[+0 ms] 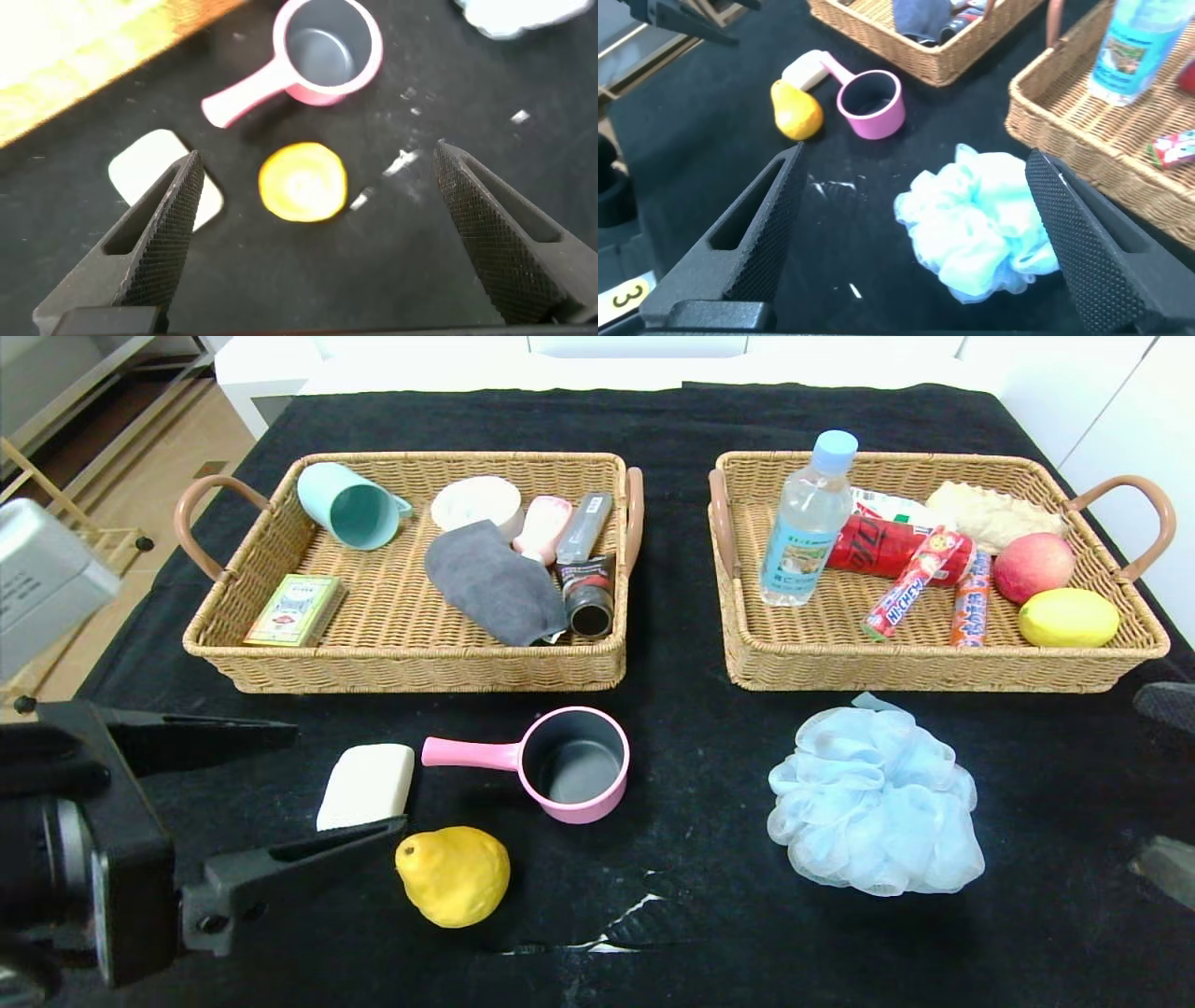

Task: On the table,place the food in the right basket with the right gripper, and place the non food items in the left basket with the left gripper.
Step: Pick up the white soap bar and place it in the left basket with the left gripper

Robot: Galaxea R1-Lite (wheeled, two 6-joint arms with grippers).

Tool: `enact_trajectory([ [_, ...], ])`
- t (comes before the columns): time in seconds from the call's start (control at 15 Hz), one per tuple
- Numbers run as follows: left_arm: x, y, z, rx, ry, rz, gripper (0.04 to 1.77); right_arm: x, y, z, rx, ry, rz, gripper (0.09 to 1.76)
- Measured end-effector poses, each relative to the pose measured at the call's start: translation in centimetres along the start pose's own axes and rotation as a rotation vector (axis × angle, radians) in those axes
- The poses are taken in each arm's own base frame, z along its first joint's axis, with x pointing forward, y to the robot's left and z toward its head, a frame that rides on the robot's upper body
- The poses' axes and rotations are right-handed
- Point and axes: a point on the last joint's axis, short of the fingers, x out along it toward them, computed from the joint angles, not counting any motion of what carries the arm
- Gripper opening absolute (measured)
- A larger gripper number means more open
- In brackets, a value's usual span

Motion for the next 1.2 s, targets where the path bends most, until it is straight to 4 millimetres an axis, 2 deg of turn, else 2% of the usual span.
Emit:
enact_trajectory([
  [0.2, 0.3, 0.8, 0.3, -0.041, 0.082, 0.078, 1.76, 0.0, -0.1, 0.1, -0.001, -0.002, -0.010, 1.70],
  [0.53, 0.9, 1.9, 2.2, -0.233, 0.171, 0.239, 1.76, -0.3, -0.1, 0.2, -0.005, -0.010, -0.019, 1.70],
  [0.93, 3.1, 3.8, 0.7, -0.306, 0.323, 0.387, 1.76, -0.3, -0.4, 0.2, -0.005, -0.007, -0.041, 1.70],
  [1.2, 4.6, 4.9, -0.9, -0.342, 0.398, 0.396, 1.76, -0.3, -0.4, 0.3, -0.006, -0.009, -0.045, 1.70],
])
